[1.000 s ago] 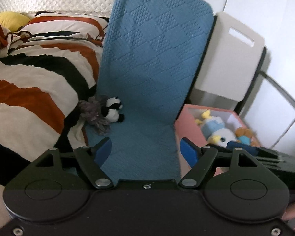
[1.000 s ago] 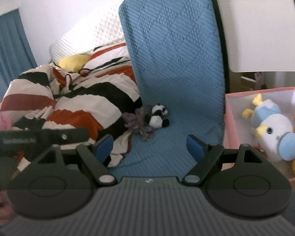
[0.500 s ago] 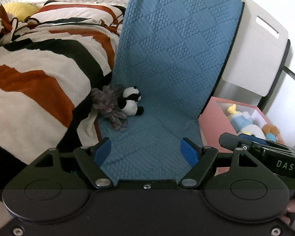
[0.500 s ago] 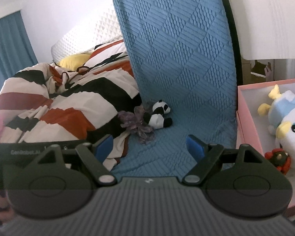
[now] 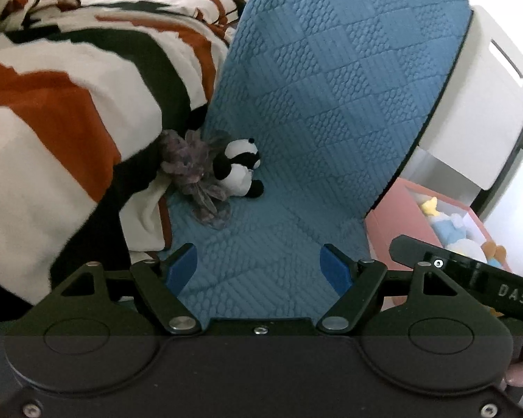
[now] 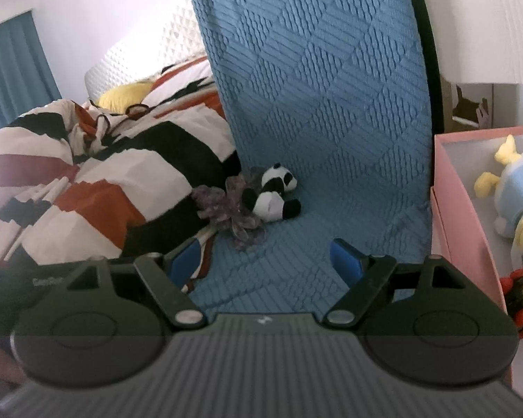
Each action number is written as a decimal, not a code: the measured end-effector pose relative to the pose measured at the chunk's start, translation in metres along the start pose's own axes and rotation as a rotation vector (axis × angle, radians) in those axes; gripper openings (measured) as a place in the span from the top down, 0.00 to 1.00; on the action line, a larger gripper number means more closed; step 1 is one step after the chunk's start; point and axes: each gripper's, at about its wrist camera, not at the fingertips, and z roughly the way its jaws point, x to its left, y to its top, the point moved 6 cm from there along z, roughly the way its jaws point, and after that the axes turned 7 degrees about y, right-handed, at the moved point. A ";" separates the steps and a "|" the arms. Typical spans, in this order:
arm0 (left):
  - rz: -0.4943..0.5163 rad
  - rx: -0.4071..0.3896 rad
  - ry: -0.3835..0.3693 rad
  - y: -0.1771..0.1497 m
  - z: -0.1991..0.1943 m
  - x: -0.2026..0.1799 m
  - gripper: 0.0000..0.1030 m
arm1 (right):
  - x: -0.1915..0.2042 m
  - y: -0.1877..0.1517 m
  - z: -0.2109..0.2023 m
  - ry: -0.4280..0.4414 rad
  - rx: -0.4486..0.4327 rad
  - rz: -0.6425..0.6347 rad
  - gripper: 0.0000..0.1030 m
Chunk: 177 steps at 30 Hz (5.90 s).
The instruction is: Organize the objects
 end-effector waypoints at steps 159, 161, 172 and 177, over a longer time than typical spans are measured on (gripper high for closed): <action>-0.251 0.215 0.101 0.092 0.203 0.042 0.95 | -0.089 0.058 0.164 -0.121 0.310 0.090 0.76; -0.253 0.212 0.087 0.088 0.192 0.040 0.95 | -0.090 0.054 0.153 -0.135 0.301 0.095 0.76; -0.242 0.259 0.027 0.045 0.140 0.021 0.95 | -0.088 0.019 0.096 -0.207 0.290 0.184 0.76; -0.213 0.267 0.009 0.029 0.120 0.011 0.95 | -0.086 0.010 0.071 -0.237 0.269 0.215 0.76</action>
